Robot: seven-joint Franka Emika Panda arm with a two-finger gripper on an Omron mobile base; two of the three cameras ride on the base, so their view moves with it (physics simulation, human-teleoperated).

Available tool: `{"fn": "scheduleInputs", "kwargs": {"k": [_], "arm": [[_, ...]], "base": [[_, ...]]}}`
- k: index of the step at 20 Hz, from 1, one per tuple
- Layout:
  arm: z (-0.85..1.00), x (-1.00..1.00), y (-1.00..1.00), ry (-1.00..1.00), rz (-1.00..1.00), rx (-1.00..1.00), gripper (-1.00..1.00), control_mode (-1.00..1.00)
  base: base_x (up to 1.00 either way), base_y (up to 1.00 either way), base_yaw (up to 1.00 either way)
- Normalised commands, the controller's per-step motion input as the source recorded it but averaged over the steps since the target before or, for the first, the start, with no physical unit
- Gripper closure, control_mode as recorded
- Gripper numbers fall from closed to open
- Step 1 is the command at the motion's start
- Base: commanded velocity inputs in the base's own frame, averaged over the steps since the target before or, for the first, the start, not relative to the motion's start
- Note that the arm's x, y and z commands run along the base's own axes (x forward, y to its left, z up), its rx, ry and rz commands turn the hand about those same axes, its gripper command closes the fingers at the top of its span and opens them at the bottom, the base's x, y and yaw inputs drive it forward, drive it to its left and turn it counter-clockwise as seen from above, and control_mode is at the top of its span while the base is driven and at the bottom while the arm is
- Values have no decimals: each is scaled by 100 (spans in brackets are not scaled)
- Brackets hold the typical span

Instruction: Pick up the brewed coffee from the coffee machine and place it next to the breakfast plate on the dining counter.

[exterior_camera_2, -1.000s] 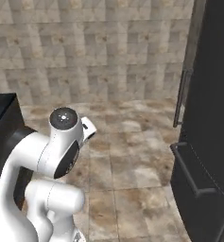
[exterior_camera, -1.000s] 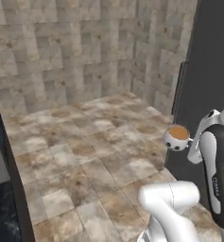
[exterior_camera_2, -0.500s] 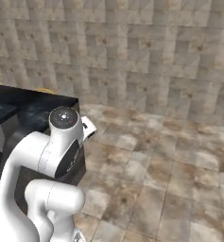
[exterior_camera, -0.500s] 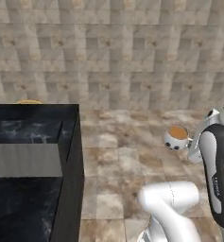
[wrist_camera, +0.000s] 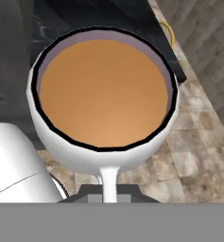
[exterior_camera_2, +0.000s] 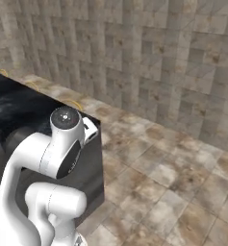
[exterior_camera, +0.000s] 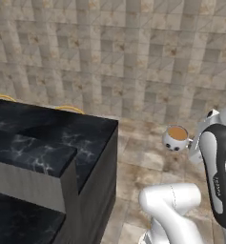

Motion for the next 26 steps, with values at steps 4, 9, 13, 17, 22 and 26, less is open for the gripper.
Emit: {"fn": "scheduleInputs", "kwargs": {"k": [4,9,13,17,22,26], "arm": [[0,0,0,0,0,0,100,100],[0,0,0,0,0,0,100,100],[0,0,0,0,0,0,100,100],[0,0,0,0,0,0,100,100],[0,0,0,0,0,0,100,100],[0,0,0,0,0,0,100,100]], "base": [[100,-83,43],[100,-97,37],[100,-97,36],[100,-96,36],[99,-96,38],[99,-86,42]]}}
